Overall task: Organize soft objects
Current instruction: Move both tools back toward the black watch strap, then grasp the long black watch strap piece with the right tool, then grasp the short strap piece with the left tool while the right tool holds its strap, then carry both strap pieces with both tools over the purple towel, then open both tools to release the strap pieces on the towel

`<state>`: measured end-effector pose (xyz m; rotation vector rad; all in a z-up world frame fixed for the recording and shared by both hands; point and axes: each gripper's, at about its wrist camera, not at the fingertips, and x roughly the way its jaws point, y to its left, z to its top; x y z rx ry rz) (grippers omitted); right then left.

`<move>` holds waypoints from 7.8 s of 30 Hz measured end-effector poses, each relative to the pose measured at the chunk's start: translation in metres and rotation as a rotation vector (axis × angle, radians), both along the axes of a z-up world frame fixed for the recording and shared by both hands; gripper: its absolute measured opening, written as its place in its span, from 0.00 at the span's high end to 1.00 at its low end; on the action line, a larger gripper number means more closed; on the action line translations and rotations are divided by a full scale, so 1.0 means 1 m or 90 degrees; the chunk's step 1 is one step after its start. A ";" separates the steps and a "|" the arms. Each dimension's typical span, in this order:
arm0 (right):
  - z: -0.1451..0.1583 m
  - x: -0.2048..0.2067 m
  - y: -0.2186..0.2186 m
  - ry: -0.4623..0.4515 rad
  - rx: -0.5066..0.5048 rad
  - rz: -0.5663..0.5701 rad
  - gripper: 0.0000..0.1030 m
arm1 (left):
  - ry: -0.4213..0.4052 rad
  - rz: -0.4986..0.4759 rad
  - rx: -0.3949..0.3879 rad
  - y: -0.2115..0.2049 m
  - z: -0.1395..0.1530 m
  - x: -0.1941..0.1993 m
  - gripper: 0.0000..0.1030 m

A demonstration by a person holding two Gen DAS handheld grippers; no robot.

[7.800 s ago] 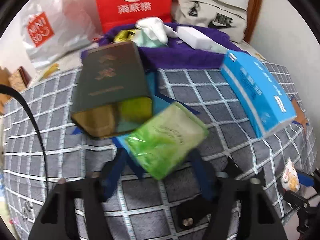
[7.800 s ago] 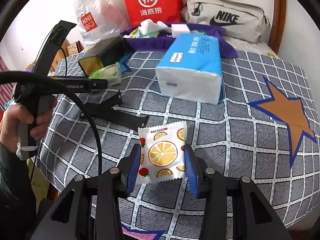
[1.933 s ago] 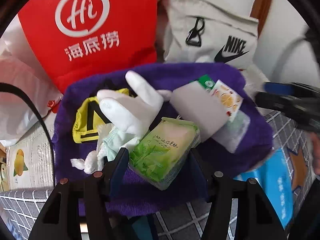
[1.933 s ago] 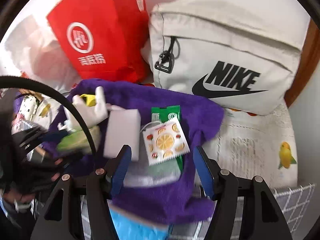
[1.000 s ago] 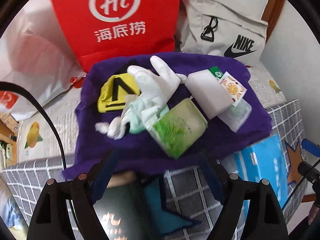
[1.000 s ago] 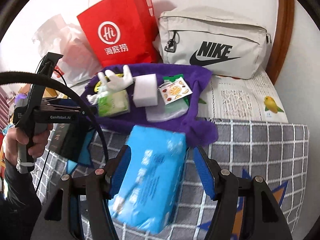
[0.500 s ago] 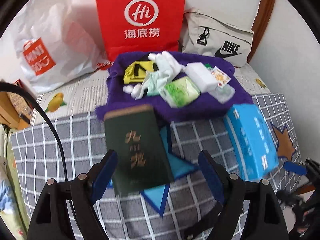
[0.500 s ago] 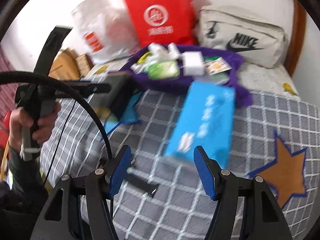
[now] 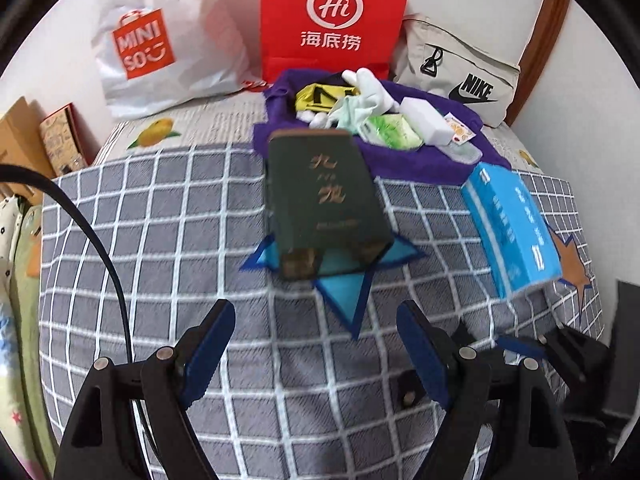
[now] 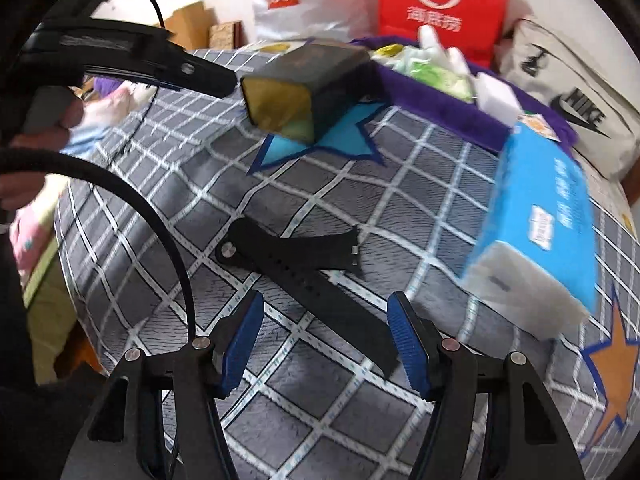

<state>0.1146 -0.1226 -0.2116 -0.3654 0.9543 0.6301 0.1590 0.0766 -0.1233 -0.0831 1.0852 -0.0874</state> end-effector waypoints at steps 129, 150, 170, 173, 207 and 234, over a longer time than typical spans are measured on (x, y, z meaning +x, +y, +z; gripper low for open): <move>0.077 0.026 -0.105 -0.011 0.141 -0.193 0.80 | 0.024 -0.245 0.084 -0.122 -0.061 0.026 0.57; 0.080 0.041 -0.111 -0.012 0.158 -0.185 0.80 | 0.009 -0.256 0.038 -0.121 -0.038 0.030 0.81; 0.129 0.071 -0.092 -0.081 0.175 -0.138 0.80 | -0.126 -0.149 0.023 -0.056 0.067 0.046 0.81; 0.132 0.078 -0.092 -0.085 0.181 -0.142 0.80 | -0.137 -0.136 0.027 -0.049 0.073 0.056 0.81; 0.106 0.240 -0.100 -0.036 0.153 -0.251 0.80 | -0.098 -0.097 -0.004 -0.009 0.024 0.192 0.81; 0.033 0.313 -0.096 0.070 0.091 -0.204 0.80 | -0.023 -0.111 0.027 -0.011 -0.032 0.247 0.81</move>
